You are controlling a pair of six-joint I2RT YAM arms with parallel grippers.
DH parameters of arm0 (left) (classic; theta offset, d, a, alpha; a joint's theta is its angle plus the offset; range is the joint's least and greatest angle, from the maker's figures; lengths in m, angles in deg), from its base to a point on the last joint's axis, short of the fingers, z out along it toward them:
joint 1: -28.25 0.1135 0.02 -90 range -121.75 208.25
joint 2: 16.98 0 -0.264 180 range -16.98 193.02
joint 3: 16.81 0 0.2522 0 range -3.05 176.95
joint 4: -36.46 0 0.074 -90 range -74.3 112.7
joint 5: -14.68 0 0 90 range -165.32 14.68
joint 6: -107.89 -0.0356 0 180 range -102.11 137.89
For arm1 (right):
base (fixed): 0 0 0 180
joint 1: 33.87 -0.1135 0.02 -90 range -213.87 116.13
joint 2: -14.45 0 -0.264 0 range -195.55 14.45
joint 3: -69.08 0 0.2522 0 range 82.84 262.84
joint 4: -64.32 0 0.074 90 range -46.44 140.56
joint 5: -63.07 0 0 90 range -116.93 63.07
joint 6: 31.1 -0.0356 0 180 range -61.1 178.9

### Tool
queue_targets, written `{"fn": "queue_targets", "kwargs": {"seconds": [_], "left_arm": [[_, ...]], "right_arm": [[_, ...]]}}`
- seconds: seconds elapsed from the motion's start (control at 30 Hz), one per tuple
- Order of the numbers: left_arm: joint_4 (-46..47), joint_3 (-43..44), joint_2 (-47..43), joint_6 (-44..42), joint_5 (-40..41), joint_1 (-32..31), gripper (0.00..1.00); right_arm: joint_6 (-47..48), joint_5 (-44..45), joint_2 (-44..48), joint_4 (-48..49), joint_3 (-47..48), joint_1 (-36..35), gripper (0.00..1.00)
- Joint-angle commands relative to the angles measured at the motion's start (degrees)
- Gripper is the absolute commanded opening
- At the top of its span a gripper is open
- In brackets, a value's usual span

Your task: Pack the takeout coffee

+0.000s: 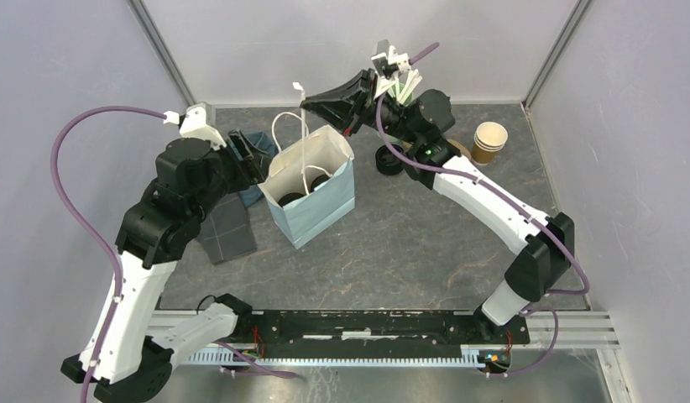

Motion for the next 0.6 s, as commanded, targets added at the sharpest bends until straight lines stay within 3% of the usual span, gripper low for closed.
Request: {"fn": "queue_targets", "kwargs": {"seconds": [0.0,0.5,0.57], "left_arm": [[2.0,-0.1,-1.4,-2.7,-0.3,0.3,0.68],[2.2,-0.9,-0.6,-3.3,0.2,0.3,0.68],[2.5,-1.2,-0.7,-3.3,0.3,0.3,0.68]], "right_arm": [[3.5,-2.2,3.1,1.6,-3.6,-1.1,0.00],[13.6,-4.4,1.4,-0.8,-15.0,-2.8,0.00],[13.6,-3.3,3.0,-0.1,-19.5,-2.7,0.06]]}}
